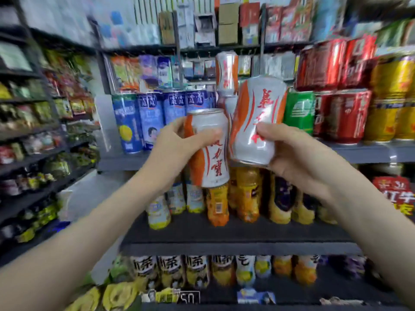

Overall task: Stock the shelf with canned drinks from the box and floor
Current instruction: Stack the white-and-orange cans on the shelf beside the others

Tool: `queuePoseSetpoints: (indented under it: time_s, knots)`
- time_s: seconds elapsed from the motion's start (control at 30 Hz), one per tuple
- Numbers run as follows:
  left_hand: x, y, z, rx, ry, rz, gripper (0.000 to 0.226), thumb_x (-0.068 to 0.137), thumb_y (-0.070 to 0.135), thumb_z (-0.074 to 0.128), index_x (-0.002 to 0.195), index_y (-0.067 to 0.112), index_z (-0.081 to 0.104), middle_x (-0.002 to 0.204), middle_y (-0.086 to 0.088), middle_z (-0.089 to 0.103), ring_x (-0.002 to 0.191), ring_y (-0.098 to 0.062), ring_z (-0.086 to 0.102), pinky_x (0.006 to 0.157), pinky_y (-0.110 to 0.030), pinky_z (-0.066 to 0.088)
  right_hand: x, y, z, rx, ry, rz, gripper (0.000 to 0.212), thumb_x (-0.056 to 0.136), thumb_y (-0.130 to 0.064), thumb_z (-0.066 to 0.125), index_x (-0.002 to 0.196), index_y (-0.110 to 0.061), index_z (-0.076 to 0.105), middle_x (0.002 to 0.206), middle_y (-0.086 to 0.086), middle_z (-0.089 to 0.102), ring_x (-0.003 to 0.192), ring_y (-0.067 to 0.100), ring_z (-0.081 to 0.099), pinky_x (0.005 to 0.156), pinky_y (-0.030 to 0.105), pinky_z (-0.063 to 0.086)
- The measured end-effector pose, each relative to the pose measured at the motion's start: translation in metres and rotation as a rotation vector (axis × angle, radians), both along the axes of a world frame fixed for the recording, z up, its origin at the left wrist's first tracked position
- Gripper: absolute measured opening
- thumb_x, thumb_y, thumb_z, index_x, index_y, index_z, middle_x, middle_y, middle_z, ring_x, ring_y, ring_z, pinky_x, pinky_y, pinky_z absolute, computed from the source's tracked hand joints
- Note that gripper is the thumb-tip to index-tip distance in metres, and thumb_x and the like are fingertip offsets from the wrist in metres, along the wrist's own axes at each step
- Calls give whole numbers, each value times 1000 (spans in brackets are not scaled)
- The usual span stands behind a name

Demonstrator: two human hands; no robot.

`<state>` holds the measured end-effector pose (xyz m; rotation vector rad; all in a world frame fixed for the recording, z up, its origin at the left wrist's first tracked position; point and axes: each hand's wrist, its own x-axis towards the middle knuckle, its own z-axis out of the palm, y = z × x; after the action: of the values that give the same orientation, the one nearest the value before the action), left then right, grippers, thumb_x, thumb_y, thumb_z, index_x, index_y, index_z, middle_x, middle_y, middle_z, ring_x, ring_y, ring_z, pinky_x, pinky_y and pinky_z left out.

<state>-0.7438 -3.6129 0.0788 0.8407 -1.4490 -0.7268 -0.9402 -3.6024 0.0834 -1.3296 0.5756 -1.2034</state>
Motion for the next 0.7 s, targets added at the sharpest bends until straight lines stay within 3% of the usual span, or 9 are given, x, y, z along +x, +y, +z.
queuePoseSetpoints:
  time_s: [0.1, 0.27, 0.33, 0.5, 0.7]
  knots:
    - [19, -11, 29, -57, -33, -25, 40, 57, 30, 80, 92, 20, 63, 74, 12, 73, 72, -3, 69, 61, -16, 51, 14, -19, 37, -96, 58, -65, 37, 73, -18, 68, 108, -8, 64, 105, 6, 72, 94, 19, 68, 79, 31, 57]
    - [38, -30, 65, -113, -45, -57, 43, 59, 33, 81, 96, 19, 63, 80, 8, 74, 78, -9, 71, 64, -20, 55, 18, -50, 89, -186, 125, -204, 30, 67, -24, 68, 96, -16, 65, 90, -2, 72, 83, 12, 66, 67, 25, 56]
    - [41, -37, 78, -142, -45, -41, 43, 60, 38, 78, 95, 19, 63, 79, 8, 74, 78, -8, 71, 64, -19, 54, 18, -69, 105, -209, 172, -248, 30, 72, -21, 70, 101, -15, 63, 96, 0, 69, 87, 13, 64, 70, 27, 54]
    - [45, -58, 106, -183, 25, 33, 13, 78, 26, 70, 88, 19, 65, 73, 10, 73, 71, -3, 69, 58, -12, 50, 25, -113, 126, -196, 242, -340, 29, 81, -10, 68, 108, -7, 59, 92, 3, 69, 81, 16, 66, 54, 21, 52]
    - [50, -81, 128, -225, 82, 114, 23, 78, 29, 71, 96, 16, 65, 86, 4, 72, 75, -5, 70, 63, -17, 52, 34, -154, 136, -223, 408, -380, 39, 78, -11, 73, 112, -3, 55, 99, 9, 68, 84, 17, 67, 57, 22, 52]
